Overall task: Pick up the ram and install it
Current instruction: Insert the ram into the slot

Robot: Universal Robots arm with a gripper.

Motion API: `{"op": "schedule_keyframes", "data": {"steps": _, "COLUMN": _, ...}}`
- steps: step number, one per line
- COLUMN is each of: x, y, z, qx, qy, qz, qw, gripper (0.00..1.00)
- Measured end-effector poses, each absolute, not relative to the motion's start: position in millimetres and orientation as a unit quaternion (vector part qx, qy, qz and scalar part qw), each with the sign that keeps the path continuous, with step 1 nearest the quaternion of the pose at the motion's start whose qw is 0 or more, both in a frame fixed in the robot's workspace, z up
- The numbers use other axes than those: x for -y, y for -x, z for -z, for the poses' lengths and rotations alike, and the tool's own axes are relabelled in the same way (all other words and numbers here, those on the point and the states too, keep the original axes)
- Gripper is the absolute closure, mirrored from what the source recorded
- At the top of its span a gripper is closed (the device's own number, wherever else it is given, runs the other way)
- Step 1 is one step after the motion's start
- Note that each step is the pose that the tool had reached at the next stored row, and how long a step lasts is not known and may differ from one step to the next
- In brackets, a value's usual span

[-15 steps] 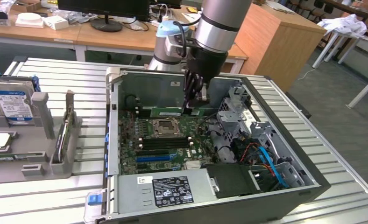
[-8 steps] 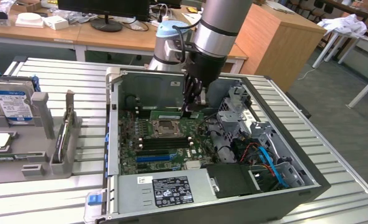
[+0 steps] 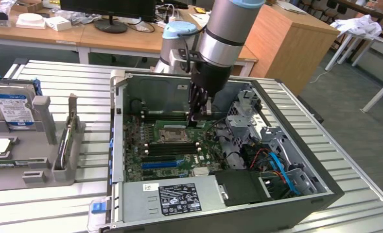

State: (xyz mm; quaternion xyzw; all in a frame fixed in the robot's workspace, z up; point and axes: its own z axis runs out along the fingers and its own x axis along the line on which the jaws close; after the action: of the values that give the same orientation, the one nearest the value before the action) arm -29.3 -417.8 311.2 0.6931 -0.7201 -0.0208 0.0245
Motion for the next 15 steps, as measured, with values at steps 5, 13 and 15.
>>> {"op": "schedule_keyframes", "data": {"steps": 5, "x": 418, "y": 29, "z": -302, "qx": 0.720, "qy": -0.693, "qz": 0.021, "qw": 0.024, "gripper": 0.88}}
{"op": "schedule_keyframes", "data": {"steps": 13, "x": 415, "y": 29, "z": -293, "qx": 0.720, "qy": -0.693, "qz": 0.018, "qw": 0.018, "gripper": 0.88}}
{"op": "schedule_keyframes", "data": {"steps": 15, "x": 415, "y": 29, "z": -292, "qx": 0.720, "qy": -0.693, "qz": 0.018, "qw": 0.014, "gripper": 0.88}}
